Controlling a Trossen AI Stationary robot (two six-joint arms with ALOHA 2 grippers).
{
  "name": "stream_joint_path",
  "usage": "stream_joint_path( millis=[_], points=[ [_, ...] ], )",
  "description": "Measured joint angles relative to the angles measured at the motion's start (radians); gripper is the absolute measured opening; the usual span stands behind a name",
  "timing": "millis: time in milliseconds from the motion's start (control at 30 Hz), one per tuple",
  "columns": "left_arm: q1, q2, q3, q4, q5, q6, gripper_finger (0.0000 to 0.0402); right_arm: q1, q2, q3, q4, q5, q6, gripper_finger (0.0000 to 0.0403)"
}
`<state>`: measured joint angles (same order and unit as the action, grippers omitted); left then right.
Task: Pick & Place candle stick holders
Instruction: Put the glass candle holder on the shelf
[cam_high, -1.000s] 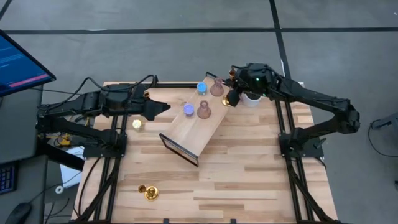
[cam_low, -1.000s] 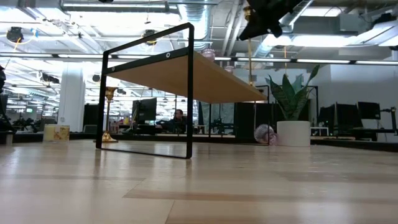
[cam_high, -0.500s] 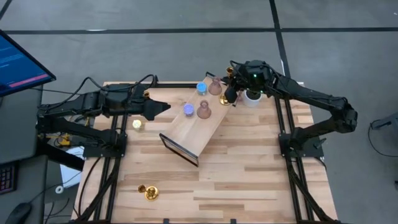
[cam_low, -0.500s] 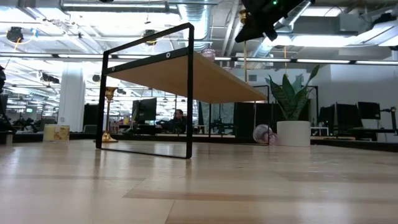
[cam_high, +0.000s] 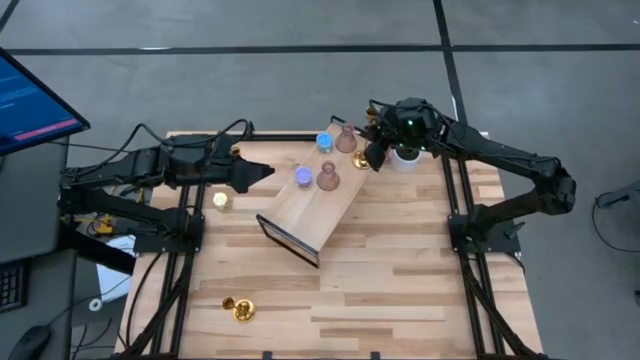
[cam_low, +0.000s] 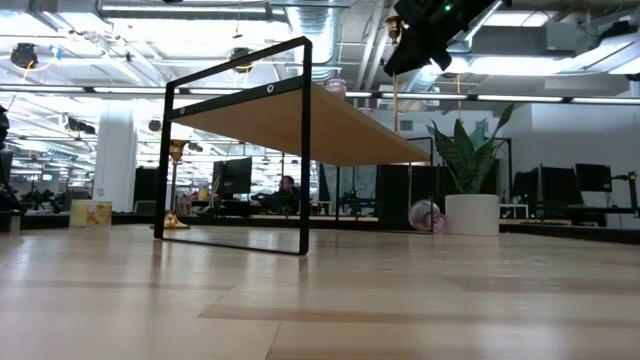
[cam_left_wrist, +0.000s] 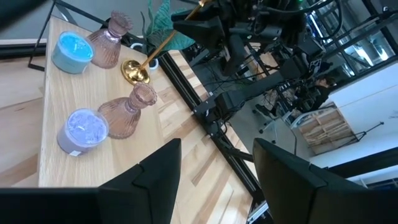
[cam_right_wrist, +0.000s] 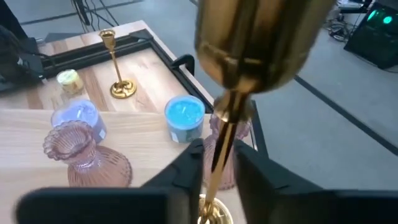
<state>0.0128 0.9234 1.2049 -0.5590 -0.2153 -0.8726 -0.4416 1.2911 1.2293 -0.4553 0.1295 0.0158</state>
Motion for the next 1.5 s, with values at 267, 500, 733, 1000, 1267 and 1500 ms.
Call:
stream_joint_path(
  millis=[267, 500, 733, 1000, 1267, 1500],
  points=[
    [0.0, 0.0, 0.0, 0.004, -0.001, 0.0, 0.0199, 0.0, -0.039, 0.0, 0.002, 0.003, 0.008, 0.023],
    [0.0, 0.0, 0.0, 0.006, -0.001, 0.0, 0.0199, 0.0, -0.169, 0.0, -0.031, 0.012, 0.095, 0.0289],
    [0.0, 0.0, 0.0, 0.007, -0.001, 0.0, 0.0199, 0.1, -0.392, -0.082, -0.401, 0.139, 0.357, 0.0264],
    [0.0, 0.0, 0.0, 0.007, 0.0, 0.0, 0.0199, 0.354, -0.518, -0.458, -0.37, 0.31, 1.018, 0.0235],
    [0.0, 0.0, 0.0, 0.008, -0.001, 0.0, 0.0199, 0.263, -0.406, -0.529, -0.325, 0.372, 1.074, 0.0192],
    [0.0, 0.0, 0.0, 0.009, -0.001, 0.0, 0.0199, 0.094, -0.343, -0.529, -0.303, 0.345, 0.861, 0.0137]
  ],
)
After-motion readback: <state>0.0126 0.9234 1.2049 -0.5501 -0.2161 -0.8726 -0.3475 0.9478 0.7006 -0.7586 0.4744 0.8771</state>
